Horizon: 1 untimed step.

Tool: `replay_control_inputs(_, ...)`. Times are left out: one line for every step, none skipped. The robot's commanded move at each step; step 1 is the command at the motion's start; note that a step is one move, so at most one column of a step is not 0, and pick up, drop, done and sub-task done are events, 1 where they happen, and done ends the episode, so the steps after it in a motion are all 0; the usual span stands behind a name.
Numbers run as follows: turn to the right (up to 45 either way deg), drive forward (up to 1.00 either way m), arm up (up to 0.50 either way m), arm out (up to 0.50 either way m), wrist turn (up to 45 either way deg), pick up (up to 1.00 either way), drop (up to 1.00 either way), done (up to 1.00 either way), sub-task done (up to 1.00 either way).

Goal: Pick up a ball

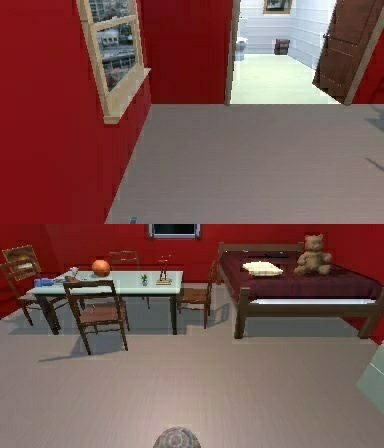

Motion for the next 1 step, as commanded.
replay_control_inputs(0.0, 0.00, 0.00, 0.00, 0.0, 0.00, 0.00, 1.00, 0.00)
